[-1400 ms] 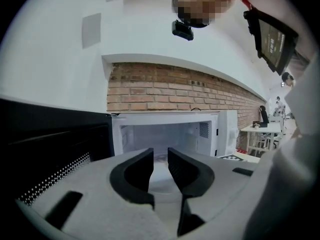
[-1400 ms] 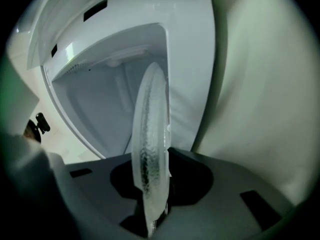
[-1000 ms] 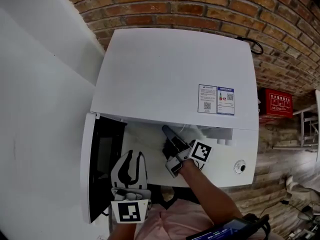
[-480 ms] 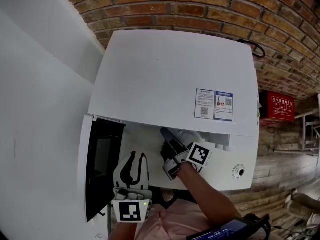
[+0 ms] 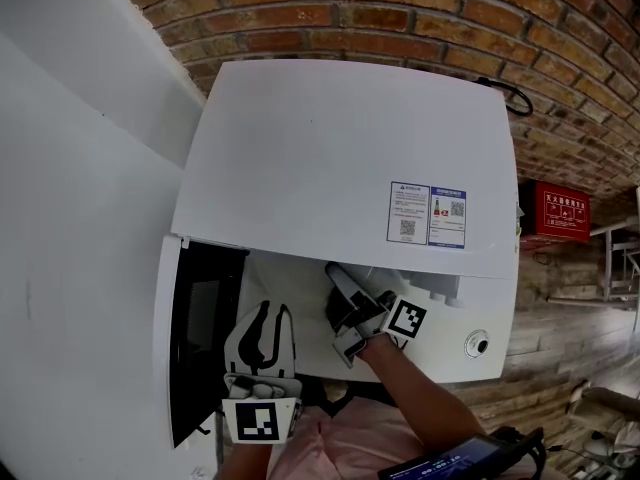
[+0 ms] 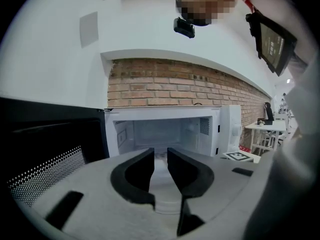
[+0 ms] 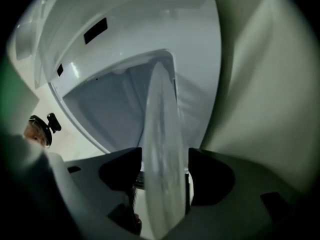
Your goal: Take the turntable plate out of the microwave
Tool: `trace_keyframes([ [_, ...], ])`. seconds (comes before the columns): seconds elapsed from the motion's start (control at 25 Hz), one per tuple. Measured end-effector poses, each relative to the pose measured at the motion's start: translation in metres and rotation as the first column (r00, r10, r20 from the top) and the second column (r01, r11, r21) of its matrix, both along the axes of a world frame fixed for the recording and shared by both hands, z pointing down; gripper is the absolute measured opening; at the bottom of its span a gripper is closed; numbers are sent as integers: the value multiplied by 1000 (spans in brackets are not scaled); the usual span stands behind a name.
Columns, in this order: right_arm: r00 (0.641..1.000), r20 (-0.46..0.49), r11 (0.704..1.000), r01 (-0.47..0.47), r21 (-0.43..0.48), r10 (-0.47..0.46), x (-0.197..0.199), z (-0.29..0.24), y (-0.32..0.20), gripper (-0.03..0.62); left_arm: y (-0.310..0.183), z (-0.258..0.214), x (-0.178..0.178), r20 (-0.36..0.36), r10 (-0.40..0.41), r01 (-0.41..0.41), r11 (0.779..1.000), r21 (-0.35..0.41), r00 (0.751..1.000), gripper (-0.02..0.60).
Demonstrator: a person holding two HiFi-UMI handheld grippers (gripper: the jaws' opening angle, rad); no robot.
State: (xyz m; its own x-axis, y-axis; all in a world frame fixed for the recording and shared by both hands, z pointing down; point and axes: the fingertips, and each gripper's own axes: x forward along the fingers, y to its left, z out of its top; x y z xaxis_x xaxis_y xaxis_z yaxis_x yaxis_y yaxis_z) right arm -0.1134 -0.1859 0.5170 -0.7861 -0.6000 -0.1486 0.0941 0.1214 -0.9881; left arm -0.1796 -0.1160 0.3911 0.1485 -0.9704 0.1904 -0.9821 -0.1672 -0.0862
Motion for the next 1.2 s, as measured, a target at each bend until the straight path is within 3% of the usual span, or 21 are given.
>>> trace_keyframes([
  [0.12, 997, -74, 1000, -2, -31, -1, 0, 8, -7, 249, 0, 3, 3, -8, 5, -5, 1000, -22, 1000, 89],
  [0.2, 990, -138, 1000, -3, -16, 0, -1, 13, -7, 67, 0, 4, 8, -25, 9, -10, 999, -39, 1000, 89],
  [0.24, 989, -149, 1000, 2, -4, -2, -1, 12, -6, 37, 0, 4, 9, -28, 11, -12, 999, -40, 1000, 89],
  [0.48, 986, -151, 998, 66, -14, -67, -3, 15, 6, 31, 6, -1, 3, -25, -27, 26, 999, -23, 999, 84],
  [0.64, 985, -152, 996, 83, -24, -85, 0, 15, 16, 31, 12, -12, 2, -1, -15, 15, 999, 31, 1000, 84],
  [0.76, 984, -150, 996, 91, -9, -91, 3, 9, 25, 31, 23, -11, -1, 1, -24, 24, 1000, 19, 1000, 83],
  [1.2, 985, -170, 1000, 23, 7, -22, 22, -1, 91, 31, 85, -22, 11, -64, 97, -95, 995, 33, 993, 83],
])
